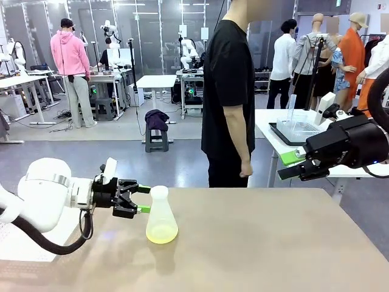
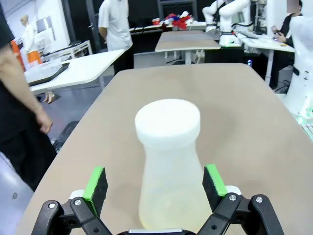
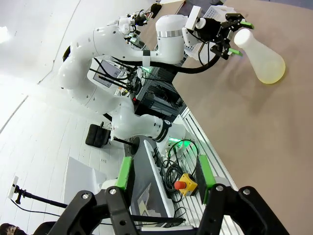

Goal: Prepare the solutions needed for the experiment.
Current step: When the human places the Big flask in the center of the table, pick up the Big flask and place it in the left Organizing basket.

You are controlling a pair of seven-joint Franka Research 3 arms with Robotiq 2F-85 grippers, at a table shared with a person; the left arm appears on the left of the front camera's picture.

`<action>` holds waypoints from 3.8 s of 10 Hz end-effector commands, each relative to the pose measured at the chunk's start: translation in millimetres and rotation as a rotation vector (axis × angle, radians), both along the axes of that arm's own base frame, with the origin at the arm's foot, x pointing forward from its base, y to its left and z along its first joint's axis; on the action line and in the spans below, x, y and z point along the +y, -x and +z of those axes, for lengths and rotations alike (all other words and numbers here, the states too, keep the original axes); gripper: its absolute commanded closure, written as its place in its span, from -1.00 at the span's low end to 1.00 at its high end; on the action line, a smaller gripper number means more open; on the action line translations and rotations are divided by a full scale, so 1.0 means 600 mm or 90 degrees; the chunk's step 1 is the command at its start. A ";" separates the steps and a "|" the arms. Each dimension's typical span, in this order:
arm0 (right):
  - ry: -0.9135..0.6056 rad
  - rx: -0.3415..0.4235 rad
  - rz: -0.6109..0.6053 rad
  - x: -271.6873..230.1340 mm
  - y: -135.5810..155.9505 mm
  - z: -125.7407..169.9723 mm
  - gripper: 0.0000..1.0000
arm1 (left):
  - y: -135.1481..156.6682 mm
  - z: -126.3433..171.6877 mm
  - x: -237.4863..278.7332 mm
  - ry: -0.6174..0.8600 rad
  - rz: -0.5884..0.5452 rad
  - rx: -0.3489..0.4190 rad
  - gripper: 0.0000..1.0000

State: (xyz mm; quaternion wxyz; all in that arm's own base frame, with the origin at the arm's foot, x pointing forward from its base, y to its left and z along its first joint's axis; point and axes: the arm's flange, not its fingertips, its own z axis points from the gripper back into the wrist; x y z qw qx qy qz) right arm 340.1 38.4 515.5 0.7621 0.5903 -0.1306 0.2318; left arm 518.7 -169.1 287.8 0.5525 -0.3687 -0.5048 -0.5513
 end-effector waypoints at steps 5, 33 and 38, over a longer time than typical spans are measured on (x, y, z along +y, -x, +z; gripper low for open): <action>-0.005 -0.009 0.006 -0.001 -0.004 0.001 -0.29 | -0.031 0.003 -0.055 0.018 -0.082 0.045 -1.00; -0.005 -0.009 0.006 -0.001 -0.004 0.001 -0.29 | 0.010 0.042 -0.025 0.116 -0.054 0.052 1.00; -0.005 -0.009 0.006 -0.001 -0.004 0.001 -0.29 | 0.067 0.157 0.152 0.102 -0.007 0.007 1.00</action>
